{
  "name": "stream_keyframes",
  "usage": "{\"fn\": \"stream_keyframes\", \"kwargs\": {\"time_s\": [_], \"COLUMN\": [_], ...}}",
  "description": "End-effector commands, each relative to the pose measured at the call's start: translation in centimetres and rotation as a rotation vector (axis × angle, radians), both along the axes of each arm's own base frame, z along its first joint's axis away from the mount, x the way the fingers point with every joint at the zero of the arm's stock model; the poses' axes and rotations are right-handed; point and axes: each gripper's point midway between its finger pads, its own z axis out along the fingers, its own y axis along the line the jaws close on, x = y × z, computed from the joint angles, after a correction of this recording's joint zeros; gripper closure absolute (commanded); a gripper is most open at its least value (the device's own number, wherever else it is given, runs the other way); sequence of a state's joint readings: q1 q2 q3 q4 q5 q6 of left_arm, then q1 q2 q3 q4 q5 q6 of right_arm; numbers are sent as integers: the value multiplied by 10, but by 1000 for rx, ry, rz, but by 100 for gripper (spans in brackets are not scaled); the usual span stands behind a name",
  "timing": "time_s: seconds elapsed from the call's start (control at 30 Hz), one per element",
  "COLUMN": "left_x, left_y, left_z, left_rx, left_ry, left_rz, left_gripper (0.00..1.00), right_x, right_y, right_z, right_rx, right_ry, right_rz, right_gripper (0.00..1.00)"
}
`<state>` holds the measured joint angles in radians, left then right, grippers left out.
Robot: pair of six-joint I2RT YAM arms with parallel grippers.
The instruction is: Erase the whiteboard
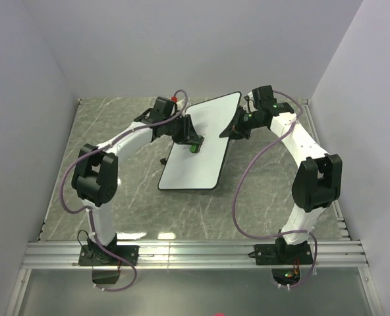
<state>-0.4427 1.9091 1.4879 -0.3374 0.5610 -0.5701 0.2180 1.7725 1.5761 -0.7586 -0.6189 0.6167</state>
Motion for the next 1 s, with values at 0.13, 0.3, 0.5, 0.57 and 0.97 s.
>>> {"fn": "stream_keyframes", "kwargs": {"time_s": [0.13, 0.3, 0.5, 0.57, 0.97], "left_x": [-4, 8, 5, 4, 19], "left_y": [-7, 32, 60, 59, 7], "left_z": [-21, -65, -106, -107, -30], "left_rx": [34, 103, 190, 181, 88], "left_ry": [65, 138, 186, 185, 79], "left_rz": [-42, 25, 43, 44, -31], "left_gripper": [100, 100, 100, 100, 100], "right_x": [-4, -5, -4, -4, 0], "right_y": [-30, -33, -33, -32, -29], "right_z": [-31, -32, -33, -33, -37], "right_rx": [-198, -213, -215, -213, -202], "right_ry": [-7, -6, -4, -2, 8], "right_rz": [-9, -7, -3, 0, 3], "right_gripper": [100, 100, 100, 100, 100]}}
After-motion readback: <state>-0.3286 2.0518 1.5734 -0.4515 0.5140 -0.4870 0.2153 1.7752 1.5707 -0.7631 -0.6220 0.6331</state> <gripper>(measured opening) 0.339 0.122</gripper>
